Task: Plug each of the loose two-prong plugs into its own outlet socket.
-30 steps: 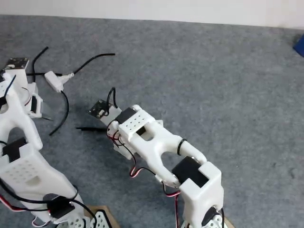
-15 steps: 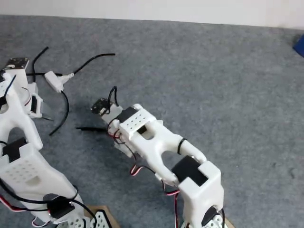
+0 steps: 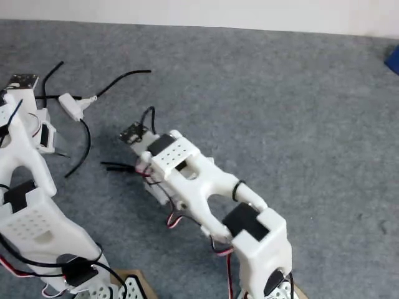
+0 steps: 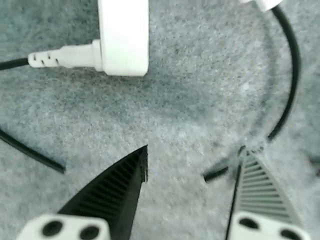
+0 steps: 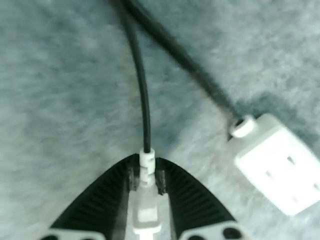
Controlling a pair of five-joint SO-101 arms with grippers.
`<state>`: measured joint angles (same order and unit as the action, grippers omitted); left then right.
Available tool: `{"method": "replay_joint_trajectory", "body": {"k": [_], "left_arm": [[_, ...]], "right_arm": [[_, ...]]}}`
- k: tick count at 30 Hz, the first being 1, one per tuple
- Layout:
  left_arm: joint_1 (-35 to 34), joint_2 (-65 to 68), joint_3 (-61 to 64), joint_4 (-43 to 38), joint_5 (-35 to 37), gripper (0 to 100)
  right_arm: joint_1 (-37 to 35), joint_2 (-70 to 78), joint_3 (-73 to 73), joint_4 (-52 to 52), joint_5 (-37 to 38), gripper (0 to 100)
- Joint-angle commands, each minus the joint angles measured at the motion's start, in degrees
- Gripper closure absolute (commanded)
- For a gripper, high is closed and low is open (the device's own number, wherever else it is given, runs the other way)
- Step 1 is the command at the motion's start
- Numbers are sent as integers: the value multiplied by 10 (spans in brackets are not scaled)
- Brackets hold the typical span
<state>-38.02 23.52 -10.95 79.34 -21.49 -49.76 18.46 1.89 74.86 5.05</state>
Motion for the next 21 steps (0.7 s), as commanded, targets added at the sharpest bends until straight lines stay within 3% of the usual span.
{"method": "replay_joint_trajectory", "body": {"k": [1,7,12,16,21], "left_arm": [[19,-73,-68,64,-13,712],[98,-216,-170,127,54,708],[242,-366,-192,203,64,640],[332,-465,-65,215,63,536],[371,-539,111,188,45,513]], "right_arm": [[-12,-97,-101,58,-56,992],[105,-152,-314,217,-149,993],[225,-129,-387,260,-215,993],[251,-94,-374,246,-260,993],[247,-73,-378,215,-273,993]]}}
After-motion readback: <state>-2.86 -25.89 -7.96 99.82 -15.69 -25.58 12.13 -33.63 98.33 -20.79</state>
